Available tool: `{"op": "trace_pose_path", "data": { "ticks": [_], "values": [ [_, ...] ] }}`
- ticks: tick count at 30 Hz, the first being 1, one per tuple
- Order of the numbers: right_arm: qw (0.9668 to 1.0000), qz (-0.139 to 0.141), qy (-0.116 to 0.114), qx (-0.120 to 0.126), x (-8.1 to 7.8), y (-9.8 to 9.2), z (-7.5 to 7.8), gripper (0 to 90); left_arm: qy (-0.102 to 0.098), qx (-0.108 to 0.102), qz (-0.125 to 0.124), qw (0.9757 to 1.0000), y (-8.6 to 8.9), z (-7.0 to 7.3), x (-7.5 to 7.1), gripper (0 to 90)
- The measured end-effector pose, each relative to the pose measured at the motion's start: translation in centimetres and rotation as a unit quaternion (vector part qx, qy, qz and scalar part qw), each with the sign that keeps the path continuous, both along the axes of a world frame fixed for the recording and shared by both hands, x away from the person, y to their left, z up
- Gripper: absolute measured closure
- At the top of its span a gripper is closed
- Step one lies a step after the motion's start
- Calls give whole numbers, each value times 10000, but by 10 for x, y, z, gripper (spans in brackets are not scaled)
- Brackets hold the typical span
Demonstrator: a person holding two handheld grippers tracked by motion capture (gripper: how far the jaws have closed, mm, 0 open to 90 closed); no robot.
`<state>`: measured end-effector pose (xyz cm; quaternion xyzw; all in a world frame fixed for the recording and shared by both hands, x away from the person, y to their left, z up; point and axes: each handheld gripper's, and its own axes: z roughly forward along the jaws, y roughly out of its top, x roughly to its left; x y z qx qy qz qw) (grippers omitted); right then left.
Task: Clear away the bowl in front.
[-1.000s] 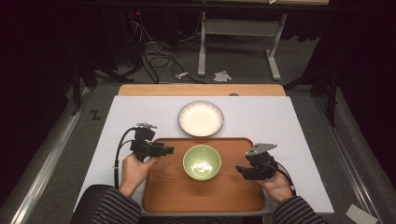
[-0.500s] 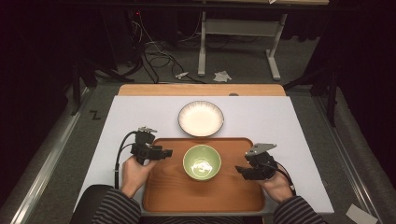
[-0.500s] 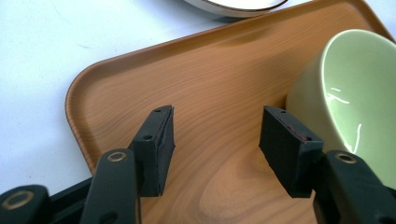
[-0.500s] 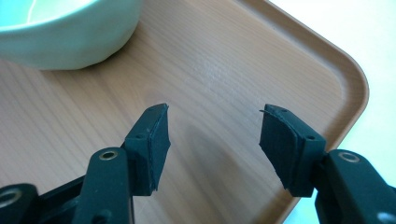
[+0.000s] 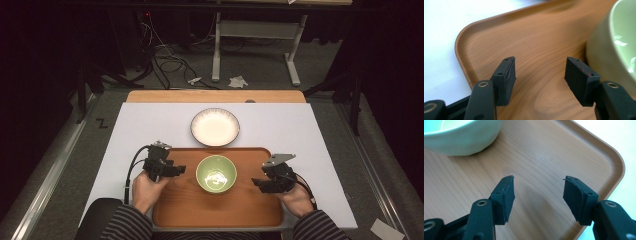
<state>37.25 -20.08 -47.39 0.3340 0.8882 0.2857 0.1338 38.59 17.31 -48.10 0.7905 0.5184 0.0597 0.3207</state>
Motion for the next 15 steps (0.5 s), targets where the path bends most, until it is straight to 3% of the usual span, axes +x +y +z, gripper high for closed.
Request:
{"op": "trace_pose_path", "data": {
  "ticks": [3, 6, 11, 15],
  "values": [
    [10000, -12, -50, 46, 0, -2, 2, 440, -28, 70, -78, 9999, -4, -1, -1, 428],
    [10000, -46, -35, 72, 0, -3, 2, 439, 62, 292, -145, 9995, -9, -5, 0, 423],
    [10000, -13, -28, 45, 0, -2, 1, 440, 95, 240, -145, 9996, -9, -6, 1, 423],
    [9999, -36, -44, 90, 1, -4, 2, 440, -21, 209, -156, 9997, -9, -3, 1, 427]
  ]
}}
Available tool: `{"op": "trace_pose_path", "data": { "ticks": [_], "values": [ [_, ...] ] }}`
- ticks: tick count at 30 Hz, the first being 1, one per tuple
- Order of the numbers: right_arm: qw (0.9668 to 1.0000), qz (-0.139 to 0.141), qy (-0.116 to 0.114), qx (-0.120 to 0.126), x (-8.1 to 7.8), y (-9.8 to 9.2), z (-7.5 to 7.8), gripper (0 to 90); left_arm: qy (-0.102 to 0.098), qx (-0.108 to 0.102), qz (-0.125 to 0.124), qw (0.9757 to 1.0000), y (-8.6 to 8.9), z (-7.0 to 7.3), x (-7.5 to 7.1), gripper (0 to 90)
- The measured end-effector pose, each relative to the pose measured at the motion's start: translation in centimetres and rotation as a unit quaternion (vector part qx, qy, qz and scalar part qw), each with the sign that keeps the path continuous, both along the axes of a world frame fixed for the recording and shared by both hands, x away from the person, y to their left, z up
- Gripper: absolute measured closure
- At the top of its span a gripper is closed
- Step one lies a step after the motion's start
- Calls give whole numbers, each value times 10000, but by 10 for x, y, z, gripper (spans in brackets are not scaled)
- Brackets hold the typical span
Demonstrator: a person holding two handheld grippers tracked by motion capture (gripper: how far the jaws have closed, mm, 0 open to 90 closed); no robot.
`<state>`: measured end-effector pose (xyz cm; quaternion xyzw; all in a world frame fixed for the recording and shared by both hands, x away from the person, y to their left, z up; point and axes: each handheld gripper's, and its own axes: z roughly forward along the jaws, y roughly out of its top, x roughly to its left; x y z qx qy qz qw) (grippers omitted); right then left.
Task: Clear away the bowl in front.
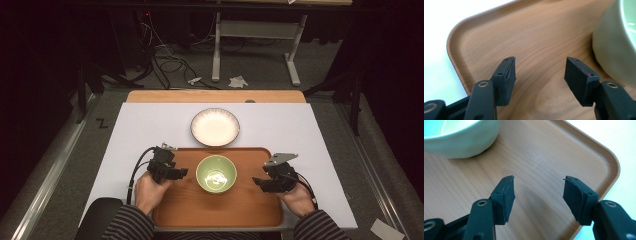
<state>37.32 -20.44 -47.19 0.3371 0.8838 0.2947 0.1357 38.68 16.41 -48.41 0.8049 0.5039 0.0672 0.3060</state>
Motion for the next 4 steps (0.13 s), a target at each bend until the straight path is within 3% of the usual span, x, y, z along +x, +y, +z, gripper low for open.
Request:
{"op": "trace_pose_path", "data": {
  "ticks": [4],
  "values": [
    [10000, 40, 13, -29, 1, 1, -1, 440, 7, -52, -2, 10000, 1, 1, 1, 424]
  ]
}}
